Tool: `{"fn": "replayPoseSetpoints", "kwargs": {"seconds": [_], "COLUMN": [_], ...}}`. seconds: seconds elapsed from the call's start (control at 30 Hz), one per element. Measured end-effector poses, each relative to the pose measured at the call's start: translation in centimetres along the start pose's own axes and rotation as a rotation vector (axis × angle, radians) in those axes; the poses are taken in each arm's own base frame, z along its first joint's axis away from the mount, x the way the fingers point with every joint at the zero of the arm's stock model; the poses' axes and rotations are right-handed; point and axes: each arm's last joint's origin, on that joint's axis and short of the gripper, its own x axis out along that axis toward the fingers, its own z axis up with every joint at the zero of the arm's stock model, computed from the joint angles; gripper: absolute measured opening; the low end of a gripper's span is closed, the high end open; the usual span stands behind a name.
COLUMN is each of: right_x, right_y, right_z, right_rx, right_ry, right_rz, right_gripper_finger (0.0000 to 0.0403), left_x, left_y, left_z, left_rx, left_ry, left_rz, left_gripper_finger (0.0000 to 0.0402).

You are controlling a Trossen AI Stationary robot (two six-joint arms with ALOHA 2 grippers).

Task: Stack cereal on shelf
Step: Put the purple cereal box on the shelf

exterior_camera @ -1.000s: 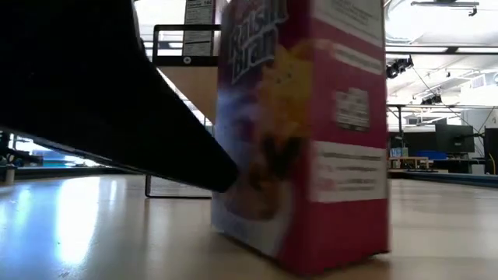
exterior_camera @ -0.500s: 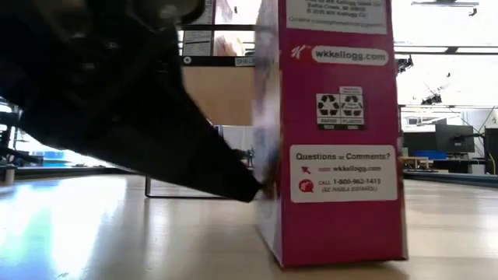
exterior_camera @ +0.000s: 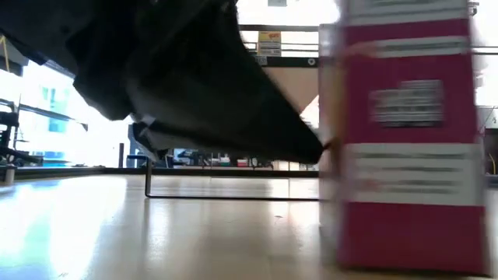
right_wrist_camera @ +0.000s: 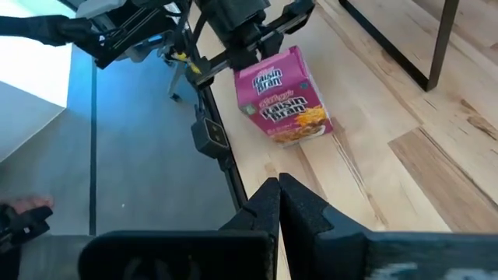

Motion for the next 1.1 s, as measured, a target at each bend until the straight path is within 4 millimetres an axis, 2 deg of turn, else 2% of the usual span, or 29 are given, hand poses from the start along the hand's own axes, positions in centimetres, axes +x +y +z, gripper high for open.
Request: {"fn": "replayPoseSetpoints", "kwargs": {"seconds": [0.17,0.33,0.43,0.53,0.7,0.93,1.03,1.1], "right_x": [0.4,0.8,1.2,1.8,2.6,1.9,0.5,-0.2], "right_y": [-0.1,0.0,0.5,1.2,2.2,4.2,5.7,6.7], "right_z": [0.5,1.0,1.7,2.8,5.2,9.6,12.3,13.7], "right_rx": [0.03,0.072,0.161,0.249,0.283,0.189,0.092,0.015], "right_ry": [0.011,0.04,0.049,0.082,0.041,-0.224,-0.301,-0.29], "right_rz": [-0.007,0.014,0.064,0.156,0.303,0.616,0.687,0.657], "right_gripper_finger": [0.0,0.0,0.0001,0.0014,0.0088,0.0219,0.0243,0.0246], "left_x": [0.6,0.8,0.4,-1.0,-4.0,-7.9,-9.3,-10.0], "left_y": [-0.3,0.0,0.0,-0.1,0.0,0.3,0.5,0.7], "left_z": [0.0,-0.1,0.4,1.3,2.9,5.6,6.5,7.0], "left_rx": [-0.076,-0.094,-0.057,-0.011,0.07,0.113,0.091,0.082], "left_ry": [-0.06,-0.069,-0.049,0.001,0.088,0.1,0.082,0.072], "left_rz": [-0.043,-0.015,-0.008,0.009,0.065,0.113,0.149,0.166], "left_gripper_finger": [0.0,0.0,0.0,0.0,0.0,0.0,0.0,0.0]}}
